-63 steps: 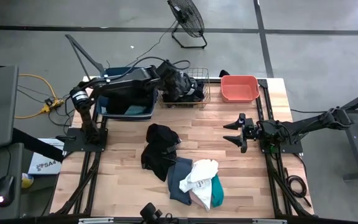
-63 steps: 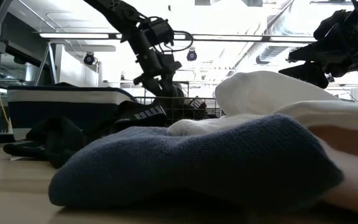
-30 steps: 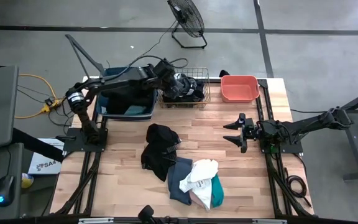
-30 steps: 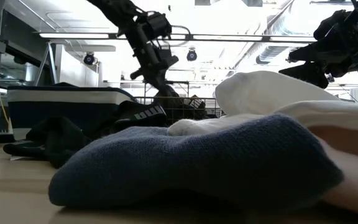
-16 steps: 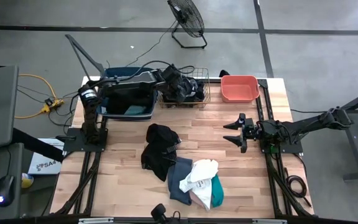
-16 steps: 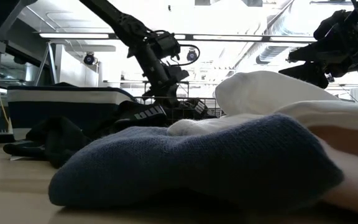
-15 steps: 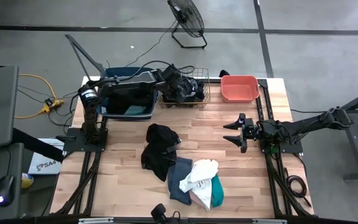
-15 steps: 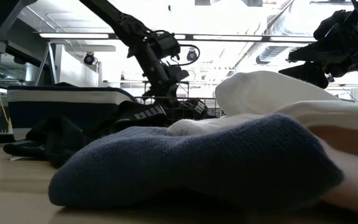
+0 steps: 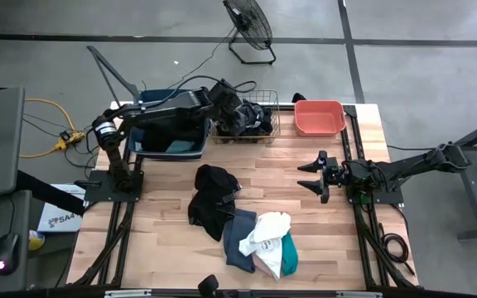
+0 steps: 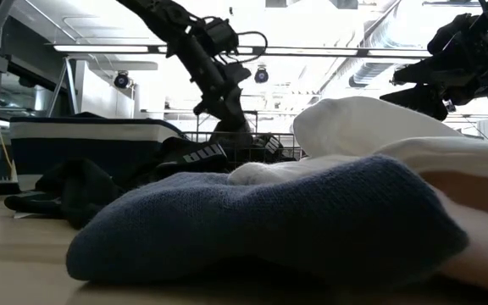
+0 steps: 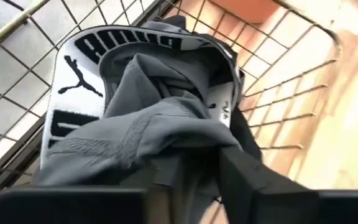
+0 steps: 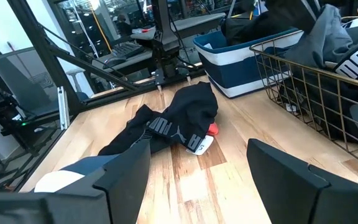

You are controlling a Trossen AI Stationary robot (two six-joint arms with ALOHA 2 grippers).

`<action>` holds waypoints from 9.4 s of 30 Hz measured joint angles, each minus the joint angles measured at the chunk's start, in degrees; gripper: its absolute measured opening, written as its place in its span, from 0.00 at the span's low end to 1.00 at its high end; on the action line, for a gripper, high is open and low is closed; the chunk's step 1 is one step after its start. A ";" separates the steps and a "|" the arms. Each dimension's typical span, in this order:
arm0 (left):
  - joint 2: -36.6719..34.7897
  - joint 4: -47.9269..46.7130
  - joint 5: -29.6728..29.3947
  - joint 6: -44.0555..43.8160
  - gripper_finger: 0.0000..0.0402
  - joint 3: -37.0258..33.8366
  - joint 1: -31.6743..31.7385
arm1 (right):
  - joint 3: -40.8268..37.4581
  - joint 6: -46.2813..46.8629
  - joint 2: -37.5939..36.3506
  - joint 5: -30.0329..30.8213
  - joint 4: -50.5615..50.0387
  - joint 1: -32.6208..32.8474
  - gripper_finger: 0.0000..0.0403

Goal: Pick & Place Cloths
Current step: Put the gray underwear into the wire basket, then put the black underwear into the wire basket

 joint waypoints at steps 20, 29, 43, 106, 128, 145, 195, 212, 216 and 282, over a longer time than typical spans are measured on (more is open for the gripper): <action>-13.39 -26.96 6.75 21.38 0.62 0.06 -6.66 | 0.00 0.00 0.00 0.00 0.02 -0.01 0.65; -12.00 -34.99 7.15 27.62 0.62 -0.15 -16.82 | 0.00 0.00 0.00 0.00 0.02 -0.01 0.65; -10.46 -25.72 -0.77 32.09 0.62 -12.74 -24.38 | 0.00 0.00 -0.02 0.00 0.02 0.00 0.65; -15.57 -28.79 -45.08 30.99 0.00 18.84 -35.70 | -0.02 0.00 0.15 0.00 -0.04 -0.01 0.65; -15.51 -5.40 -60.09 45.03 0.00 19.85 -29.41 | 0.00 0.00 0.15 0.00 -0.07 0.00 0.65; -14.59 2.66 -44.49 43.41 0.00 19.79 -13.02 | 0.00 0.00 0.15 0.00 -0.07 0.01 0.65; 8.01 -19.81 -7.69 4.01 0.00 19.71 1.55 | 0.00 0.00 0.15 0.00 -0.05 0.01 0.65; 15.59 -23.06 -1.54 1.42 0.00 19.71 1.94 | 0.00 0.00 0.15 0.00 -0.04 -0.01 0.65; 17.71 -22.51 -1.27 1.42 0.00 19.74 1.94 | -0.01 0.00 0.15 0.00 -0.04 0.01 0.65; 17.39 -44.95 -1.57 8.82 0.41 43.80 1.35 | 0.00 0.00 0.15 0.00 -0.04 -0.01 0.65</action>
